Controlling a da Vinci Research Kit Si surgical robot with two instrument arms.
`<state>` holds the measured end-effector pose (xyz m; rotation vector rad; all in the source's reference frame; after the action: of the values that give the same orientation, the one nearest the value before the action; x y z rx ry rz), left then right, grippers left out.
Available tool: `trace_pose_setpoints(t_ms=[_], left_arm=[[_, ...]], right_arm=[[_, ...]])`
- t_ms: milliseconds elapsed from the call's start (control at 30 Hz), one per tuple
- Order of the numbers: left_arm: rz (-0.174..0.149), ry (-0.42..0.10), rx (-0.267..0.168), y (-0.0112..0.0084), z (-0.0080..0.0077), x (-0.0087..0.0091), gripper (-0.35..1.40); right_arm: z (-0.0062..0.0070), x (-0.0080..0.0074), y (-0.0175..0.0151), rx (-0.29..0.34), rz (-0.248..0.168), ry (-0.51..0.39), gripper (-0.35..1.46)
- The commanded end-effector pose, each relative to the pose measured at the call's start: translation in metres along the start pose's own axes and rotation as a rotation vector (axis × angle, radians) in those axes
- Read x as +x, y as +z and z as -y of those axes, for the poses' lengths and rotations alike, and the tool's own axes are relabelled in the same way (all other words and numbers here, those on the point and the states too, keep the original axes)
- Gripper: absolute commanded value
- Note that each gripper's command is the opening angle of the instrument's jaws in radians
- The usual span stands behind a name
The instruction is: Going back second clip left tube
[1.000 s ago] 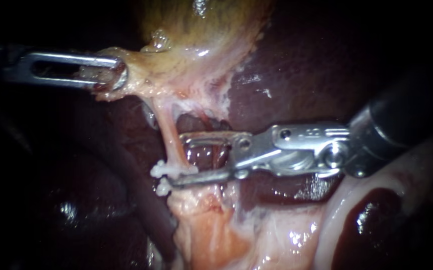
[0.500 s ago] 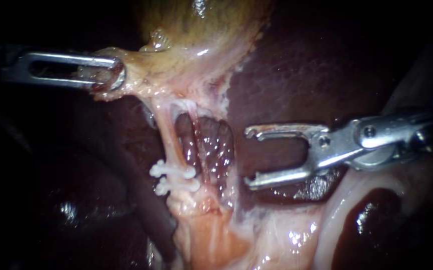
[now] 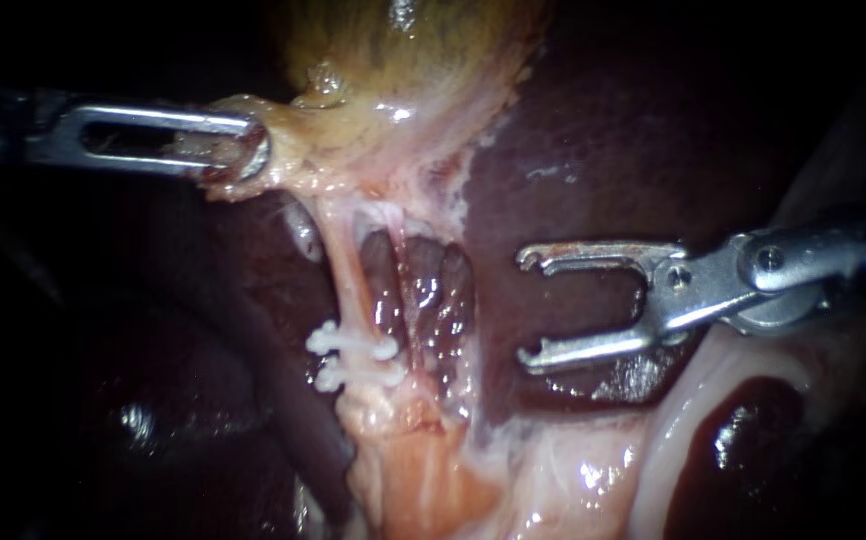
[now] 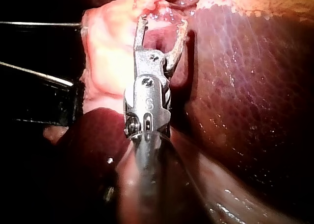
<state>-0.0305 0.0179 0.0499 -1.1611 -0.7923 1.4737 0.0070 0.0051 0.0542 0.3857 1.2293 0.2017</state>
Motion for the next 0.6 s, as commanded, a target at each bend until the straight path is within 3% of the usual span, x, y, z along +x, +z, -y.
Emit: trace_pose_setpoints(t_ms=[33, 300, 600], left_arm=[[-0.002, 0.0, 0.004, 0.0004, 0.0001, -0.0002, -0.35], [0.001, 0.008, -0.003, 0.0034, 0.0011, -0.0011, -0.35], [0.01, 0.012, 0.0, 0.0043, 0.0017, -0.0015, -0.35]], right_arm=[[0.0, 0.0, 0.0, 0.0, 0.0, 0.0, 0.5], [-0.0001, 0.0, -0.0001, 0.0, 0.0, 0.0, 0.5], [0.0, 0.0, -0.0001, 0.001, 0.0, 0.0, 0.5]])
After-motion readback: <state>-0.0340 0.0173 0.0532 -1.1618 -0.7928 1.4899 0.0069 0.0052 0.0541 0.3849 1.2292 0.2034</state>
